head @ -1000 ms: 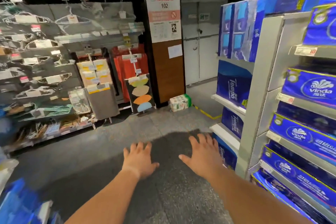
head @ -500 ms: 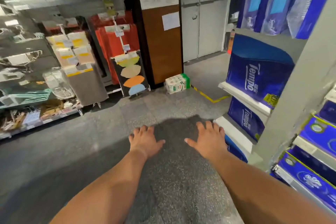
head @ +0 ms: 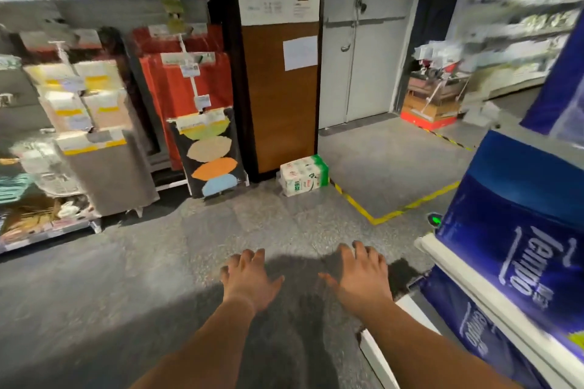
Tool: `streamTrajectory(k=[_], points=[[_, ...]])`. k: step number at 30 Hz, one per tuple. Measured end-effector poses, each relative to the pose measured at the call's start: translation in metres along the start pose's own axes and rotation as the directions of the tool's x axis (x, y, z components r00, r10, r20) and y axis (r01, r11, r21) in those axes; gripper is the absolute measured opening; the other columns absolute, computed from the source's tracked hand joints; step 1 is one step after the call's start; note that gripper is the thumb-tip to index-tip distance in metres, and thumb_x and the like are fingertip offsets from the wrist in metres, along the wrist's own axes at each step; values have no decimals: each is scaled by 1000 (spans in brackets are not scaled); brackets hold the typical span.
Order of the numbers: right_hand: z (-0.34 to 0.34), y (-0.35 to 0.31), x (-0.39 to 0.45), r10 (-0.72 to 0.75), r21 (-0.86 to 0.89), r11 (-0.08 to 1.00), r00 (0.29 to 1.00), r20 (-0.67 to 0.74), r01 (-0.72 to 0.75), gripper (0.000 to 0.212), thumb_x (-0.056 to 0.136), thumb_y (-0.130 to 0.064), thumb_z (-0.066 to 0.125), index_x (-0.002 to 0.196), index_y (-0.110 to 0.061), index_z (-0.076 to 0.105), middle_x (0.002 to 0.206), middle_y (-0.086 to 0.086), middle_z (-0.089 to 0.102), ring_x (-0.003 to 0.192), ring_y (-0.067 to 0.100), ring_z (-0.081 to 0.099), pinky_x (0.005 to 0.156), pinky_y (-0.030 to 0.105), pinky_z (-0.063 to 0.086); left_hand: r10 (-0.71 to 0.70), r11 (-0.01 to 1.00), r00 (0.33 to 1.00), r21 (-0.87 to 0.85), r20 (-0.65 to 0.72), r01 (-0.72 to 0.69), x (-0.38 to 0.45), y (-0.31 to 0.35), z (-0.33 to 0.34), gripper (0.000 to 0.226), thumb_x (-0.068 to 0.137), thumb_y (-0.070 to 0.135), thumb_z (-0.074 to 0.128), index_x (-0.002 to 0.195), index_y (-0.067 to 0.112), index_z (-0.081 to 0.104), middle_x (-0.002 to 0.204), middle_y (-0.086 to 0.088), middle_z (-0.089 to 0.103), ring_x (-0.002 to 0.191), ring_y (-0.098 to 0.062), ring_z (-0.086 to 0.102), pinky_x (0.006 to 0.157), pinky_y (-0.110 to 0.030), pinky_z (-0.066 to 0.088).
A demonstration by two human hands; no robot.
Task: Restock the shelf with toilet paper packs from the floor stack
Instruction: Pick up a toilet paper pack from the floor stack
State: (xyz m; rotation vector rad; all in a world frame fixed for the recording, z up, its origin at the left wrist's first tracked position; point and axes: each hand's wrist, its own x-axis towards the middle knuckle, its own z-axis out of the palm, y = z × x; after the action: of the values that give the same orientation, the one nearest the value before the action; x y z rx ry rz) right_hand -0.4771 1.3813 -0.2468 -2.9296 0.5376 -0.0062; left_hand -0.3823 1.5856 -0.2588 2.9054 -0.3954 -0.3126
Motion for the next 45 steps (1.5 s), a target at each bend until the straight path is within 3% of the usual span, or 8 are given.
streamTrajectory(k=[3, 7, 13, 20, 25, 32, 39, 45], points=[[-3, 3, 77, 56, 10, 998, 998, -37, -56, 82, 84, -75, 37, 147, -23, 44, 151, 11, 43, 137, 37, 37, 113, 54, 25, 40, 998, 999, 45, 21, -41, 82, 6, -12, 77, 89, 66, 51, 153, 27, 32, 154, -3, 37, 142, -30, 30, 116, -52, 26], [-17, 3, 198, 138, 31, 990, 990, -37, -137, 80, 91, -73, 41, 153, -24, 32, 159, 8, 32, 143, 34, 28, 117, 51, 21, 84, 994, 996, 67, 3, -84, 217, 26, -44, 81, 84, 73, 45, 151, 28, 37, 151, 1, 42, 139, -26, 33, 113, -48, 30], [-6, 16, 344, 201, 36, 979, 979, -33, -199, 76, 86, -78, 41, 143, -27, 41, 144, 2, 46, 133, 29, 40, 109, 46, 31, 146, 984, 989, 98, 36, -148, 375, 74, -62, 78, 91, 66, 55, 154, 26, 33, 156, 0, 36, 145, -29, 27, 118, -51, 26], [5, 57, 549, 93, -2, 996, 995, 34, -93, 83, 87, -79, 40, 150, -26, 34, 152, 7, 37, 140, 34, 31, 115, 50, 26, 105, 992, 994, 74, 15, -106, 562, 121, -70, 80, 91, 65, 56, 156, 26, 30, 157, -1, 34, 147, -29, 24, 119, -55, 24], [-24, 90, 697, 66, -16, 998, 997, 28, -65, 79, 85, -79, 41, 144, -26, 39, 147, 5, 42, 138, 32, 35, 115, 51, 28, 30, 1000, 999, 8, -16, -30, 679, 154, -91, 80, 91, 66, 55, 156, 26, 30, 160, -1, 31, 148, -29, 24, 120, -53, 26], [-18, 104, 843, -30, -40, 999, 995, 98, 34, 80, 88, -77, 42, 149, -26, 33, 156, 6, 33, 141, 32, 30, 117, 50, 23, -59, 998, 998, 3, 33, 59, 823, 173, -82, 82, 89, 70, 52, 156, 28, 28, 158, -3, 33, 147, -29, 25, 118, -52, 29], [5, 140, 1011, 8, -77, 997, 987, 163, 4, 81, 88, -76, 42, 154, -31, 26, 161, 5, 26, 146, 30, 24, 119, 49, 19, -11, 1000, 996, -13, 85, 12, 1004, 207, -54, 77, 87, 70, 54, 149, 27, 37, 149, -3, 44, 137, -28, 37, 111, -46, 35], [-2, 152, 1154, 62, -100, 994, 982, 180, -44, 81, 91, -73, 40, 155, -27, 23, 165, 7, 21, 149, 30, 20, 120, 48, 16, -19, 1000, 989, -10, 144, 21, 1151, 224, -61, 84, 84, 74, 51, 153, 27, 33, 150, -4, 43, 136, -29, 39, 112, -47, 34]])
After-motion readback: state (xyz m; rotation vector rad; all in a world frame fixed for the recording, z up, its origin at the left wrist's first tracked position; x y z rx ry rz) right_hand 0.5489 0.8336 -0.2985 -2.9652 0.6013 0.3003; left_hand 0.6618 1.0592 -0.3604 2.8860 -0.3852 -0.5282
